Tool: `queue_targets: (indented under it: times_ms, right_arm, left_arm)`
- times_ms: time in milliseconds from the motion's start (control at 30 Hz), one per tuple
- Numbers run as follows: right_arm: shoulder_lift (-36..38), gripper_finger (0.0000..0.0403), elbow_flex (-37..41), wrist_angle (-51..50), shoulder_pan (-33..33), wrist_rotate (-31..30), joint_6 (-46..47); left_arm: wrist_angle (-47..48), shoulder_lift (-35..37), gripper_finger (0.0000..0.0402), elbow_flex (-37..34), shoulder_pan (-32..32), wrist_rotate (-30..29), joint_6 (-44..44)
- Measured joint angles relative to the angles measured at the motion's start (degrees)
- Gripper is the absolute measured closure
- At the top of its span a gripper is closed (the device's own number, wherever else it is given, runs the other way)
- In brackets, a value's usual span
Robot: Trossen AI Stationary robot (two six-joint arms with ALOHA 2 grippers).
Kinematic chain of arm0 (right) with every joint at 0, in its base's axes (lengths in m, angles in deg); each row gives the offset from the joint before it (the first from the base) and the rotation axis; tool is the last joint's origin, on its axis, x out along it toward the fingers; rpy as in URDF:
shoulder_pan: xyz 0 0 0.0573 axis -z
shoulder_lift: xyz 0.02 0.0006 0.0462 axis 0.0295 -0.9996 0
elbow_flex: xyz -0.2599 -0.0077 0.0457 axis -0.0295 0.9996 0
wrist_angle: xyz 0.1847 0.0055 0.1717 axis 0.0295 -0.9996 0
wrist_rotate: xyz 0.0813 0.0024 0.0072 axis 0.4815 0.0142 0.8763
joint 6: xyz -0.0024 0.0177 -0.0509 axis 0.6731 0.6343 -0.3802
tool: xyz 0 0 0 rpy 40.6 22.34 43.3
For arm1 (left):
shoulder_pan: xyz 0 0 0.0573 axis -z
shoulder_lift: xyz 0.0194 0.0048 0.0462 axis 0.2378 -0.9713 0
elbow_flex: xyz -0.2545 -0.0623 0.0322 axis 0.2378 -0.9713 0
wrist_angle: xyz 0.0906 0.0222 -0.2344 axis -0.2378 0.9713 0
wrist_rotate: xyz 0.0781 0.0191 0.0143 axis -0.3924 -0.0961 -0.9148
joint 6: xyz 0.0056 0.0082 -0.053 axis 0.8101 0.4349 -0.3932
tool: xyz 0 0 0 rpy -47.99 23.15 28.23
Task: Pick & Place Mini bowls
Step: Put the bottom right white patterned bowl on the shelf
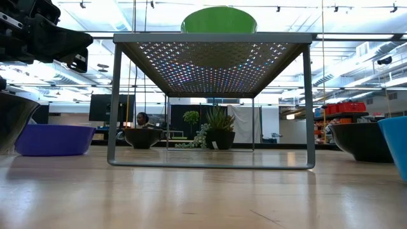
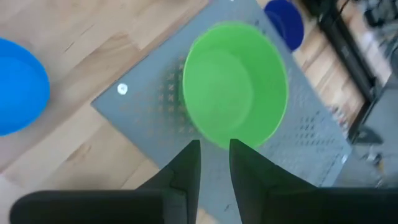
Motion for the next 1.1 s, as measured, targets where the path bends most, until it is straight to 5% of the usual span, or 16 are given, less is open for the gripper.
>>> queue_targets:
  times_ms: [300,1100]
  right_arm:
    - [1.25,0.0317,1.21,-4.90,1.56,-0.59,10.40]
    - [20.34,0.0318,30.14,-5.17,9.84,-0.49,46.74]
  left_arm:
    - [0.00,0.00,0.0372,0.00,0.00,0.01,0.00]
    - [0.04,0.00,0.0372,0.00,0.00,0.00,0.00]
